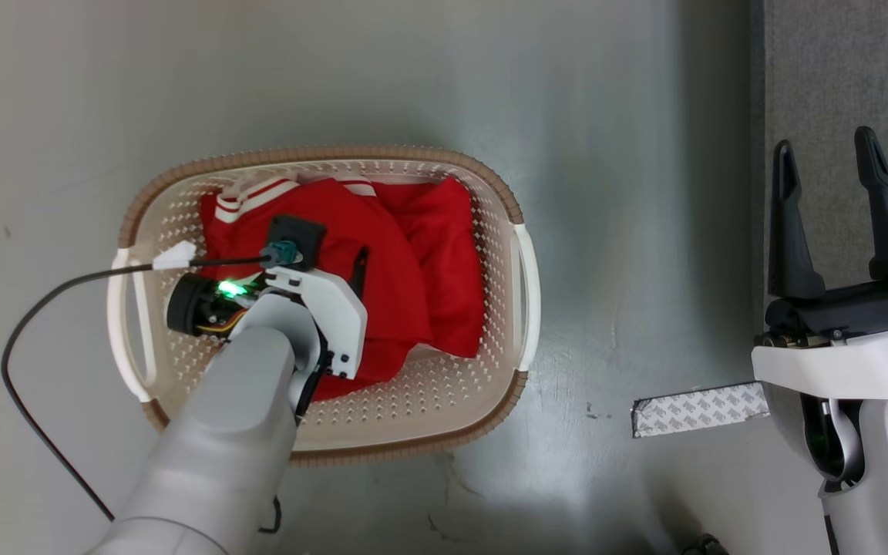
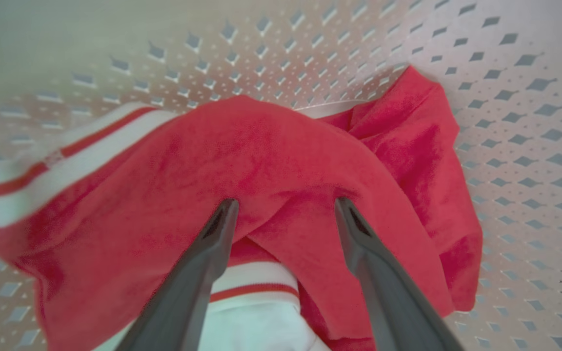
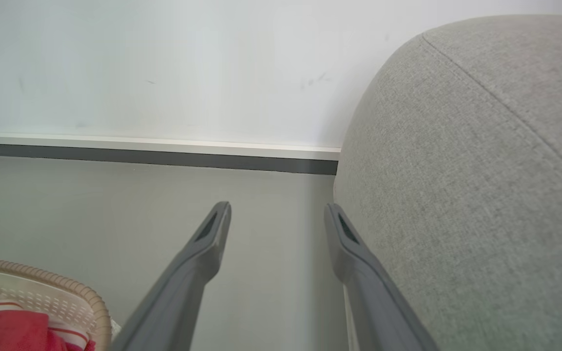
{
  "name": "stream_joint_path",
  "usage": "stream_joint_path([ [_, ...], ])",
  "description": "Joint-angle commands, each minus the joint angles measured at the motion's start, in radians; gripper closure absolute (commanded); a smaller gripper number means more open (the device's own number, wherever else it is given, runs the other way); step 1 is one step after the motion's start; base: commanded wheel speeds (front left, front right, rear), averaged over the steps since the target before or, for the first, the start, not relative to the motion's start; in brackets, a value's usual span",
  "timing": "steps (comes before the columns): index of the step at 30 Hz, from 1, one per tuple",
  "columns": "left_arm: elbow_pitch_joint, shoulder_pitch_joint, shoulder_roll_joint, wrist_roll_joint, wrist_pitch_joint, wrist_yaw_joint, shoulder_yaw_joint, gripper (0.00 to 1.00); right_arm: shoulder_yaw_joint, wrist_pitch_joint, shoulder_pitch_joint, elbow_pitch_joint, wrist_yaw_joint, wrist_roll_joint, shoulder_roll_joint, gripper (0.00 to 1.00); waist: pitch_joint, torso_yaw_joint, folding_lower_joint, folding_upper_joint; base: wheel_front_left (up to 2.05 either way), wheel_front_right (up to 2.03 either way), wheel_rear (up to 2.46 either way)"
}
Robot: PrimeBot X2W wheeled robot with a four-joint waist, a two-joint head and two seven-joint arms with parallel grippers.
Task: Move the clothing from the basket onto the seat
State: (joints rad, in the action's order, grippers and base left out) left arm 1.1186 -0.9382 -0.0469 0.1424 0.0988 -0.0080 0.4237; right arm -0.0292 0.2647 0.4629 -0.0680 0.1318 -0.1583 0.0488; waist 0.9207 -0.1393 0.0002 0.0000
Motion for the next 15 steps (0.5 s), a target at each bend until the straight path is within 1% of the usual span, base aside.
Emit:
stream_joint_path([
  [1, 0.000, -0.014, -0.006, 0.032, 0.003, 0.002, 0.010, 0.00, -0.004, 0.000, 0.008, 0.002, -0.002, -0.003, 0.003, 0.00, 0.009, -0.005, -0.0002, 0.0000, 0.00, 0.00, 0.00],
  [8, 0.014, -0.028, -0.006, 0.101, -0.008, 0.021, 0.059, 0.00, -0.010, -0.001, 0.005, 0.009, -0.002, -0.017, 0.003, 0.00, 0.032, -0.022, -0.0002, 0.0000, 0.00, 0.00, 0.00],
  [15, 0.035, -0.056, -0.007, 0.123, -0.025, 0.034, 0.119, 0.00, 0.010, -0.001, -0.021, 0.015, -0.002, -0.007, 0.003, 0.00, 0.078, -0.031, -0.0002, 0.0000, 0.00, 0.00, 0.00],
])
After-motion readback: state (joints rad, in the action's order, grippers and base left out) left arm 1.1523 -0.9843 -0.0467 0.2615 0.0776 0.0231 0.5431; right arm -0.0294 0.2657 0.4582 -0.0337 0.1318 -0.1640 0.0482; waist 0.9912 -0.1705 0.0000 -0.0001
